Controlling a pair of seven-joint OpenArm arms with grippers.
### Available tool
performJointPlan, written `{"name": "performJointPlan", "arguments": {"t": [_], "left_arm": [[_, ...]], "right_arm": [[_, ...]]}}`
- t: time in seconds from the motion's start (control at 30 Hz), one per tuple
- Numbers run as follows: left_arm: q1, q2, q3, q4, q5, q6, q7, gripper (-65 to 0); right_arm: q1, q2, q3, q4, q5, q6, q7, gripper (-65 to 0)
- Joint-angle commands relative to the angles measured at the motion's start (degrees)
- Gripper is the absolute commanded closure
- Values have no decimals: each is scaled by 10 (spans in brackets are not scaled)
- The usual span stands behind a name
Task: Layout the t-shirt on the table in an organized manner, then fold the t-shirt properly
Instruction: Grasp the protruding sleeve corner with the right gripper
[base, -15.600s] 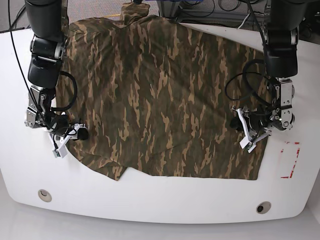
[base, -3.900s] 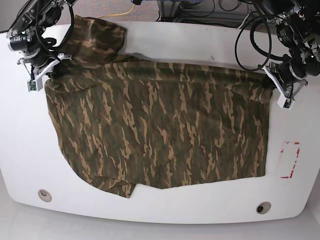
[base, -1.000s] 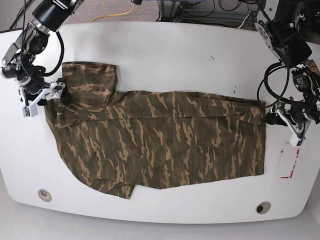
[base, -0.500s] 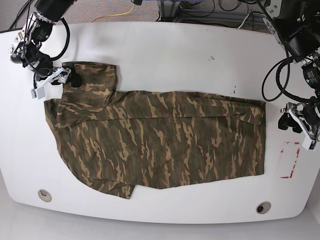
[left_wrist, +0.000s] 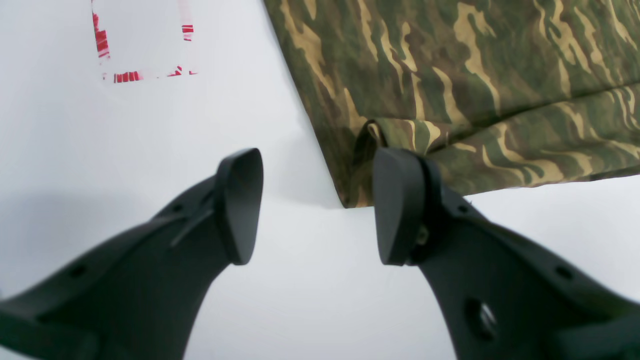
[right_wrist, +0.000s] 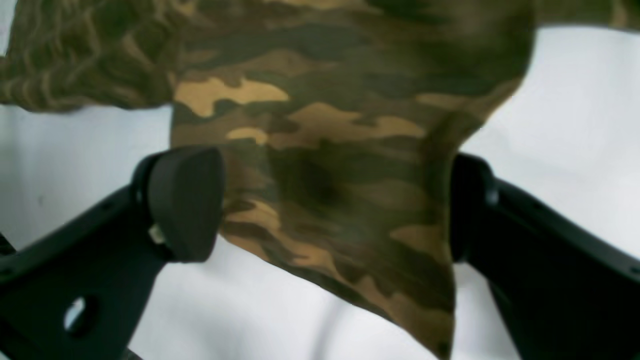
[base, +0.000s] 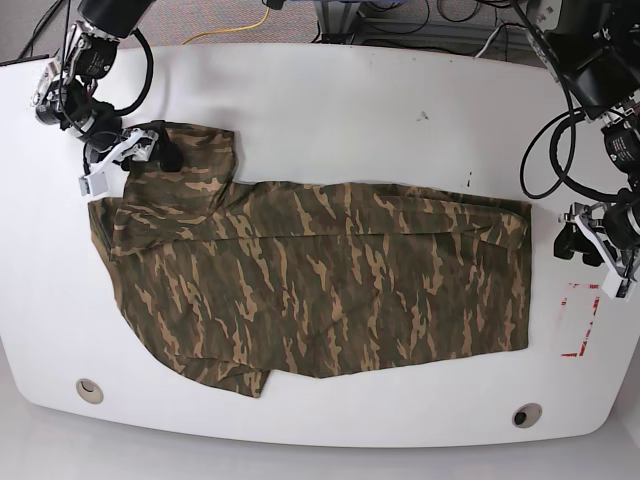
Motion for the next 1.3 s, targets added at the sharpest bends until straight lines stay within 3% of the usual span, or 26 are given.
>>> {"name": "performJointPlan", "arguments": {"t": [0.0, 0.17, 0.27, 0.37, 0.4, 0.5, 0.57, 0.7, 0.9, 1.07, 1.27], "left_arm": [[-12, -11, -2, 10, -8, -1, -9, -332], [-12, -11, -2, 10, -8, -1, -9, -332], [-11, -11, -2, 10, -8, -1, -9, -332], [-5, -11, -2, 10, -8, -1, -9, -332], [-3, -11, -2, 10, -8, -1, -9, -332], [0, -11, -2, 10, -8, -1, -9, -332], [0, -11, -2, 10, -8, -1, -9, -332], [1, -10, -2, 10, -8, -1, -9, -332], [10, -10, -2, 10, -8, -1, -9, -332], [11, -10, -2, 10, -7, -1, -9, -332], [12, -8, -2, 10, -7, -1, -9, -332]], "right_arm": [[-8, -1, 0, 7, -8, -4, -11, -599], [-13, -13, -12, 25, -8, -4, -11, -588], [-13, -13, -26, 32, -8, -4, -11, -506], [-13, -14, -29, 32, -9, -4, -11, -347], [-12, -15, -29, 32, -11, -4, -11, -243], [-10, -15, -31, 32, -11, -4, -11, -52], [-10, -15, -32, 32, -9, -4, -11, 0], [-8, -15, -32, 38, -2, -4, -11, -21], [-5, -14, -33, 83, 59, -4, -13, -24], [43, -14, -33, 95, 103, -4, -52, -25], [118, -28, -32, 90, 106, -4, -75, -25]]}}
